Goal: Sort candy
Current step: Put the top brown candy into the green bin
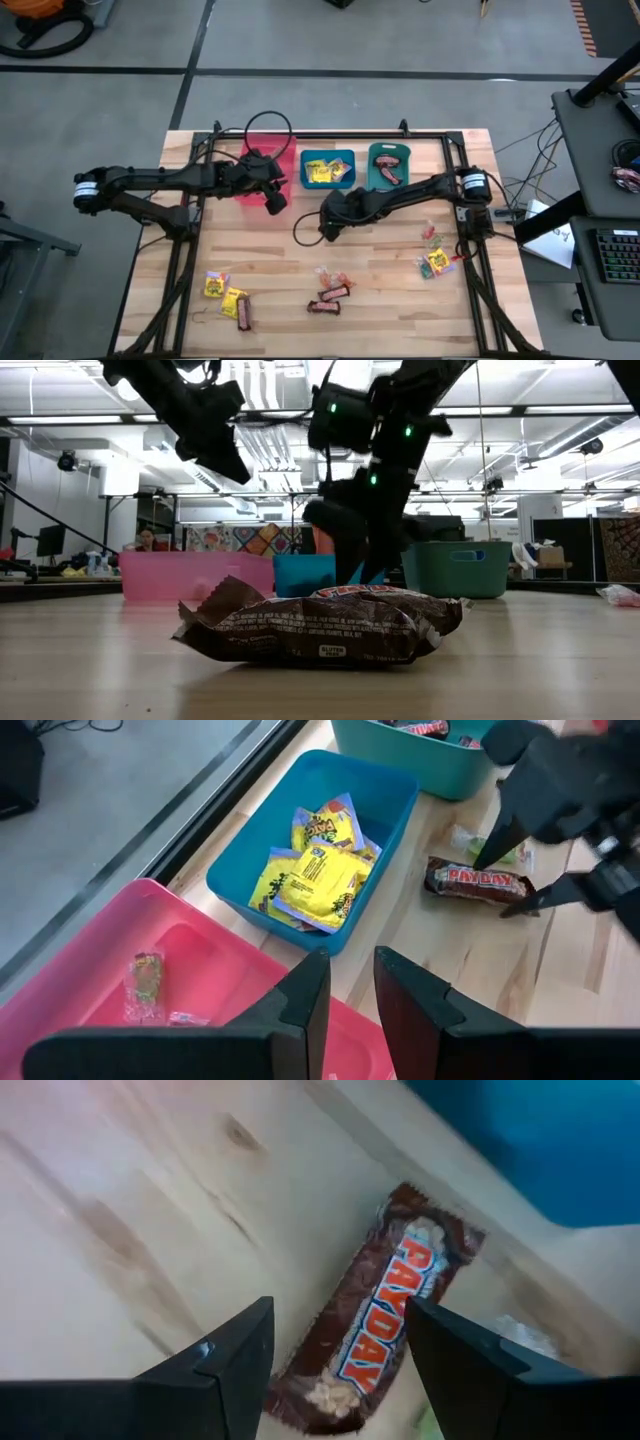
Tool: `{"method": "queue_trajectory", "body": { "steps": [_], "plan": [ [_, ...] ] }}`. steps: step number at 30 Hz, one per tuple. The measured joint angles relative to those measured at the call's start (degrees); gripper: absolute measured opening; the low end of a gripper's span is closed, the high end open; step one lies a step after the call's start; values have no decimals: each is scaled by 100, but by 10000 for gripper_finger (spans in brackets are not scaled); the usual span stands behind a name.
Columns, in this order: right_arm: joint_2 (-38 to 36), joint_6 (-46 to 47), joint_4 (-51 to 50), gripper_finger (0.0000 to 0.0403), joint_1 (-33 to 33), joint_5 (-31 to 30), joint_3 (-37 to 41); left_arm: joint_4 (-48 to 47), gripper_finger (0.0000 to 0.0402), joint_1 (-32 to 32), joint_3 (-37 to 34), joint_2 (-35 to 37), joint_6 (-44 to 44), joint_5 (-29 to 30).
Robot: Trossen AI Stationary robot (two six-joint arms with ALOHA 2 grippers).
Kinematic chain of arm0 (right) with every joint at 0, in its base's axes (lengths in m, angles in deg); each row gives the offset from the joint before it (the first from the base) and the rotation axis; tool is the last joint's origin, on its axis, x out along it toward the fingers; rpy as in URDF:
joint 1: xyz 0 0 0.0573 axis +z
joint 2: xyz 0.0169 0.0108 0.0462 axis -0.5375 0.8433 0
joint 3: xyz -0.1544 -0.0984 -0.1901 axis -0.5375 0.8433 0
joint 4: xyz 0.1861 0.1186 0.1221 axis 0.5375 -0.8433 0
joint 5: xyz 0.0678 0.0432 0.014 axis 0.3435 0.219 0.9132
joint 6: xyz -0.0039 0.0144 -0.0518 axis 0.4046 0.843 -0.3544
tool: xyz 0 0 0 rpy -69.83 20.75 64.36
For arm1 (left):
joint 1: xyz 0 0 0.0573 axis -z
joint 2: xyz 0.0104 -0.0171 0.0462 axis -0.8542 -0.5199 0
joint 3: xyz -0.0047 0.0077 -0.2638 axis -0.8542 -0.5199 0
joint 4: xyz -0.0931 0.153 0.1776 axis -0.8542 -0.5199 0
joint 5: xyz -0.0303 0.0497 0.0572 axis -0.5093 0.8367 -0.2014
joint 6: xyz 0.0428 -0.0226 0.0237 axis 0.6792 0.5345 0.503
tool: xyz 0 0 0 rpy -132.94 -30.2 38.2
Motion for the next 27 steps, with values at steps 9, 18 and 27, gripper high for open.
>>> {"method": "queue_trajectory", "body": {
  "steps": [9,18,27],
  "plan": [
    [492,308,87,217,-85,159,-35,14,66,0,-11,-17,0,0],
    [349,33,126,156,-65,304,-13,15,66,0,-14,-17,-2,9],
    [-137,-722,90,28,38,550,7,73,66,147,-20,30,-148,20]
  ]
}}
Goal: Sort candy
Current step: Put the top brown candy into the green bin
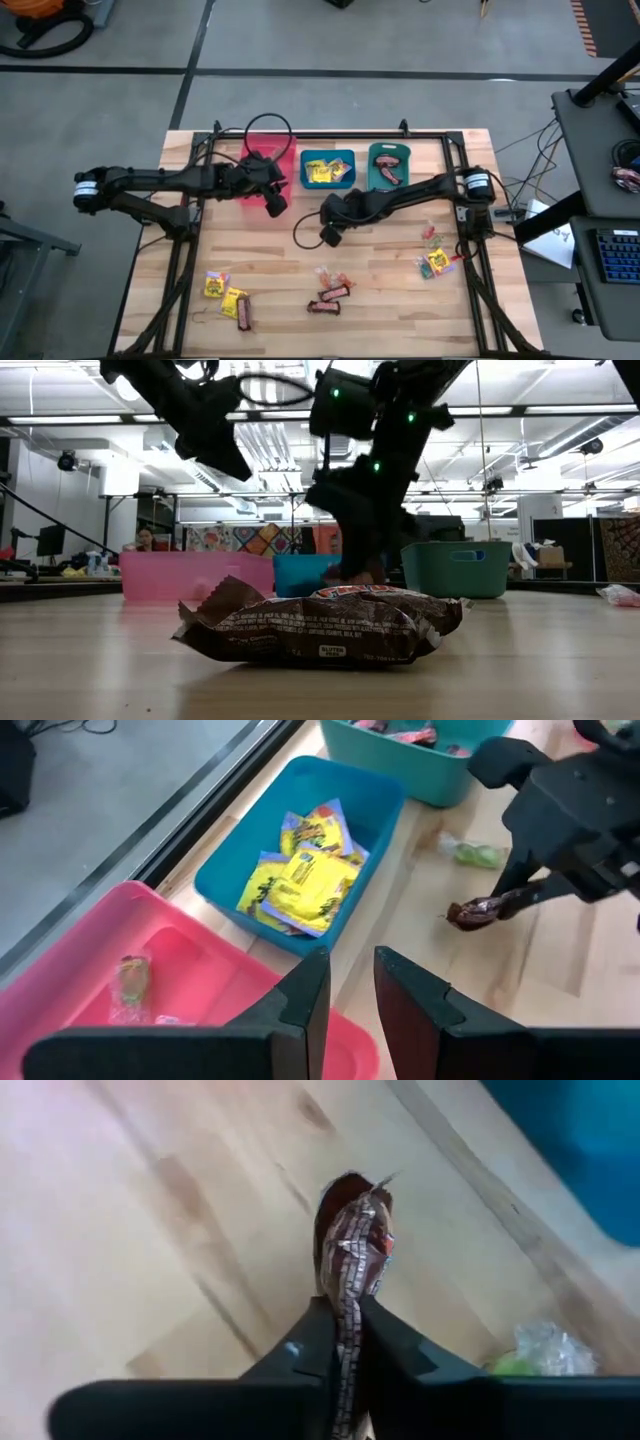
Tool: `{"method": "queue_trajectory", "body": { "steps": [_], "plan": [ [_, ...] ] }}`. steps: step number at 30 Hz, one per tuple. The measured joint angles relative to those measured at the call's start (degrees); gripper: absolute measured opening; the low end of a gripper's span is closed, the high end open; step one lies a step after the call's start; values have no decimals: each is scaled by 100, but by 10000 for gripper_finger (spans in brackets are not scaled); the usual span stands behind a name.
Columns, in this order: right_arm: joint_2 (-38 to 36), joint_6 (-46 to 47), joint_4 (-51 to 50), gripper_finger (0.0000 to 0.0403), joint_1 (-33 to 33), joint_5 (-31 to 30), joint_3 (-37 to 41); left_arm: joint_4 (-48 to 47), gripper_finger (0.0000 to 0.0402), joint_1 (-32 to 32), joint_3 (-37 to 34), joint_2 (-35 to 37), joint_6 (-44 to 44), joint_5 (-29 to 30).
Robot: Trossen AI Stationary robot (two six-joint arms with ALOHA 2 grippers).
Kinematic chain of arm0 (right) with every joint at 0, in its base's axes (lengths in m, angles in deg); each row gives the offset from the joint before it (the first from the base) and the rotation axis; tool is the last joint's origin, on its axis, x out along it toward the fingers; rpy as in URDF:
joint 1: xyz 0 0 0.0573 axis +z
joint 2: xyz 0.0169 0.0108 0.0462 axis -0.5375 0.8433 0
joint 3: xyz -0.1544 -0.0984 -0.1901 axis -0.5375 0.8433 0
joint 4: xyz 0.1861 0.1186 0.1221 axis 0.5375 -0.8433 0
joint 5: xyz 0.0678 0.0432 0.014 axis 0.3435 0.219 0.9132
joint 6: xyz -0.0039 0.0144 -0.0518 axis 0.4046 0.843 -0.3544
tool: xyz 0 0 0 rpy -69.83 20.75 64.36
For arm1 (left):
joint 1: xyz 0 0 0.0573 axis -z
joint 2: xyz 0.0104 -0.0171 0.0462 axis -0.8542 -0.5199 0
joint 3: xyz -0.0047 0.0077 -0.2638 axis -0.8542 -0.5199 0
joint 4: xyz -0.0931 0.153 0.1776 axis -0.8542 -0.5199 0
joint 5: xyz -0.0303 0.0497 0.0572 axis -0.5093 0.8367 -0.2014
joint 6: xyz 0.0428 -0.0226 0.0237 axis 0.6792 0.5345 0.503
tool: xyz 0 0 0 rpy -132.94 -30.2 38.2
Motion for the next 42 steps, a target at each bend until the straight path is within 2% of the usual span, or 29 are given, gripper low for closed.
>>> {"method": "queue_trajectory", "body": {
  "steps": [2,9,13,20,25,28,35,39,42],
  "plan": [
    [-114,-169,-2,16,7,130,0,10,66,97,0,15,-18,2],
    [-626,-1103,-174,19,19,876,-2,9,66,604,0,116,-53,-11],
    [-1127,-1504,-561,19,21,1015,-2,-38,66,967,0,201,-141,-24],
    [-2174,-1956,-1465,13,-187,905,-4,-59,66,1453,0,286,-289,-26],
    [-2706,-2163,-2466,13,-670,99,20,-58,66,1557,9,303,-399,-20],
    [-2832,-2720,-2741,13,-1076,-47,145,-53,66,1564,9,307,-413,-17],
    [-2871,-4640,-2326,13,-2127,502,670,-60,66,1564,9,307,-443,-17],
    [-2899,-5696,-1488,13,-2678,578,1200,-80,66,1564,9,307,-459,-17],
    [-2941,-6188,-790,13,-3084,884,1610,-110,66,1562,9,307,-459,-17]
  ]
}}
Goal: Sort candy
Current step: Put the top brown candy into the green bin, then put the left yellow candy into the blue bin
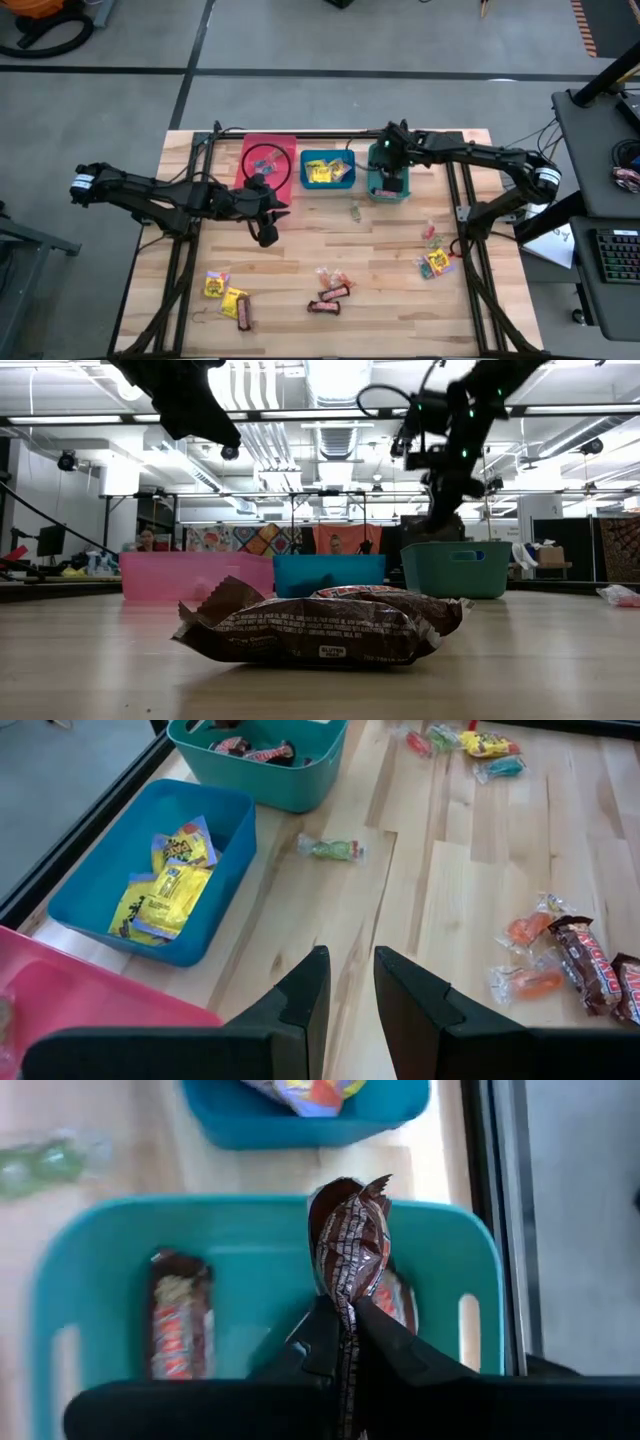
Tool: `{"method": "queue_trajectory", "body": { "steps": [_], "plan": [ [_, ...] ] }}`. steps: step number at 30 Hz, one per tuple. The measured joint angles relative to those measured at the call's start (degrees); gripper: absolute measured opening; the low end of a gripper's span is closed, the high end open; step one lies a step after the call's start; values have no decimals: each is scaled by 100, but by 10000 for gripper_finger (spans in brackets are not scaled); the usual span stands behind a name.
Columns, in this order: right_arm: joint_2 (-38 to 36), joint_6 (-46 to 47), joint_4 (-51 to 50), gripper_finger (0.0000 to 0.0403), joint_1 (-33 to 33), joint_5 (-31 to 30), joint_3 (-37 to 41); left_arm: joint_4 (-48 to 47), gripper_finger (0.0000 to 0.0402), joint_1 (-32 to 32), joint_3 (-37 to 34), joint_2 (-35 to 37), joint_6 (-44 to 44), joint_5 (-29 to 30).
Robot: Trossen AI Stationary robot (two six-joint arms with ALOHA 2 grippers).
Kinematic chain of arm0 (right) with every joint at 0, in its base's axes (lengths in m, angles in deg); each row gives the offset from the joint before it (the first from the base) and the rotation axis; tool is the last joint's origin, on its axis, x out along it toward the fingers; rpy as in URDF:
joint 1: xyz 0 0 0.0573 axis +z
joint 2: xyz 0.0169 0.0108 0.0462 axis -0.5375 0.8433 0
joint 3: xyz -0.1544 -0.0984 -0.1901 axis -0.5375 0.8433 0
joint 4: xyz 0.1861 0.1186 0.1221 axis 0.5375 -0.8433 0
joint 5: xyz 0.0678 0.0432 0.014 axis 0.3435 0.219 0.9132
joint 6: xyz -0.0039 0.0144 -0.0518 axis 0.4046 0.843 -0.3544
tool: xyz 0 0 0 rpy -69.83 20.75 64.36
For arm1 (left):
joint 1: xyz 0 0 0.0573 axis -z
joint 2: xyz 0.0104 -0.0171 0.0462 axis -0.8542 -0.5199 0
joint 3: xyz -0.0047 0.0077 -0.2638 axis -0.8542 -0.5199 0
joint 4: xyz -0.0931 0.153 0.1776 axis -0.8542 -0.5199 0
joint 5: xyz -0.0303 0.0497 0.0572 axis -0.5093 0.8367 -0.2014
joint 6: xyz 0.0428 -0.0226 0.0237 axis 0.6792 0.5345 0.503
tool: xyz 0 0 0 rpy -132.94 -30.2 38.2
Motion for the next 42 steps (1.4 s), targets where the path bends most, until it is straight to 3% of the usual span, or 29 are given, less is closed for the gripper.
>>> {"method": "queue_trajectory", "body": {
  "steps": [8,11,14,19,21,31,36,39,42],
  "plan": [
    [28,-555,891,13,-695,128,707,-12,66,0,0,0,0,2],
    [28,-636,976,13,-870,432,812,-10,66,0,0,0,0,2],
    [28,-365,972,13,-1045,998,846,-10,66,0,0,0,-44,2],
    [28,279,918,13,-1459,2662,864,-7,66,0,0,0,-46,2],
    [28,463,900,13,-1564,2859,912,-7,66,0,0,0,-46,0],
    [30,856,796,15,-1651,2905,1104,-5,66,-2,0,0,-61,-1],
    [50,1009,848,55,-1650,2835,1104,-3,66,-2,0,0,-63,-1],
    [140,1065,890,86,-1640,2308,1106,-5,66,-2,0,0,-63,-2],
    [243,1068,991,110,-1640,1399,1109,-5,66,-2,0,0,-63,-2]
  ]
}}
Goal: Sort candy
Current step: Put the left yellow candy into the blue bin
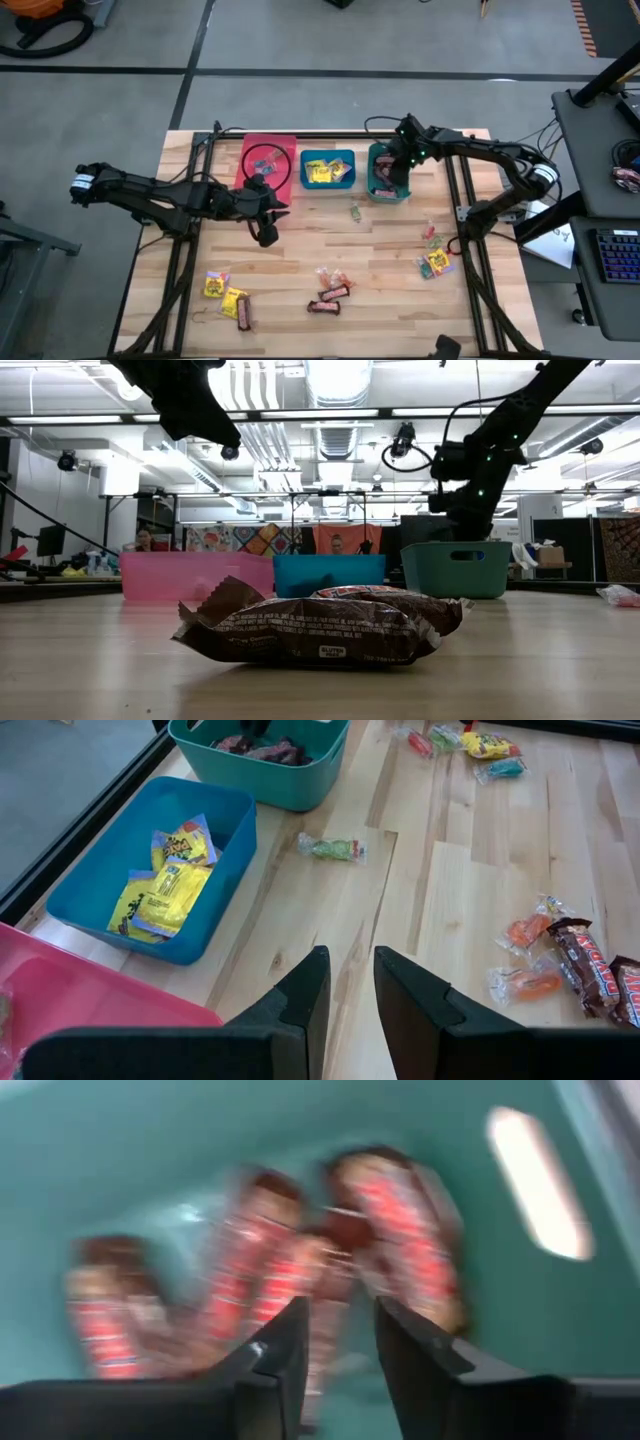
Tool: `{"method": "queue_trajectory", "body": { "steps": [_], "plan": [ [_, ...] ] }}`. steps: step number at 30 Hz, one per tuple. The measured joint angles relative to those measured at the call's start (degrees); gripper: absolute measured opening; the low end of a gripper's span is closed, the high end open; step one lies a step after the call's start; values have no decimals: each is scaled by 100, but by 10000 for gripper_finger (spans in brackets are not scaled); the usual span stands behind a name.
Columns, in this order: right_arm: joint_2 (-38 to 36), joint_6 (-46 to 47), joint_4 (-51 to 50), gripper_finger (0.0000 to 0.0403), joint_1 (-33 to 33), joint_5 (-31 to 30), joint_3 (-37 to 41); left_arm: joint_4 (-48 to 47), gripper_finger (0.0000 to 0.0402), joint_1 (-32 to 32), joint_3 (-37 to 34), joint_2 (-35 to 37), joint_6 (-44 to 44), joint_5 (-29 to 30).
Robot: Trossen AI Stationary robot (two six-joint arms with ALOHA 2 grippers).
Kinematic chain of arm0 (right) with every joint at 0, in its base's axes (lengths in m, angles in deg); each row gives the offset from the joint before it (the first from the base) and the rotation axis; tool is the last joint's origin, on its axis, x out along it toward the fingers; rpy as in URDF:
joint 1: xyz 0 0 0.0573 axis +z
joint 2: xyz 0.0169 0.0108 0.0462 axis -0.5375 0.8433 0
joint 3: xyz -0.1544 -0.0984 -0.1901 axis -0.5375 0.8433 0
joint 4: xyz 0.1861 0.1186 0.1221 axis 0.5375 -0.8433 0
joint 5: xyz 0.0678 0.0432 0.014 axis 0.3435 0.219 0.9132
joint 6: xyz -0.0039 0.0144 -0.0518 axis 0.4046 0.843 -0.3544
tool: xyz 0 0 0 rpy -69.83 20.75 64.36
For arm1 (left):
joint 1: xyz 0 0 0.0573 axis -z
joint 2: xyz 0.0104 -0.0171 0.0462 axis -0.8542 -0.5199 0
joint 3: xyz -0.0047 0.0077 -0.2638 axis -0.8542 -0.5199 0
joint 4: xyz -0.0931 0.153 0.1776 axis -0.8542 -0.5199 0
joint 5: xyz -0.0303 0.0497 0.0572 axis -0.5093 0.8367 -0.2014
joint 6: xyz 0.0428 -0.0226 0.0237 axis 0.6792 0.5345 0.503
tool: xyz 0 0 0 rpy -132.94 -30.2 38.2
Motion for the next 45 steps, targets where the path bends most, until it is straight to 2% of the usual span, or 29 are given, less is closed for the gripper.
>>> {"method": "queue_trajectory", "body": {
  "steps": [2,5,11,16,18,27,36,42,45],
  "plan": [
    [23,-6,5,121,-6,-355,0,-3,66,0,0,0,0,0],
    [-7,-63,26,129,4,-387,0,0,66,0,-5,0,0,0],
    [-225,17,9,125,44,297,0,-4,66,0,-11,0,0,0],
    [-457,197,-205,99,318,315,0,-100,66,3,-15,0,-283,-10],
    [-596,332,-274,86,491,319,0,-362,66,4,-3,0,-637,-108],
    [-1390,1112,-696,55,1286,315,0,-1440,66,263,2,-14,-2450,-1250],
    [-1990,1728,-1028,54,2010,308,0,-2829,66,1014,4,-255,-4200,-2603],
    [-2175,1985,-1024,54,2425,289,0,-3132,66,1540,4,-641,-5748,-3087],
    [-2167,2088,-1029,54,2599,57,0,-3149,66,1861,4,-876,-6441,-3266]
  ]
}}
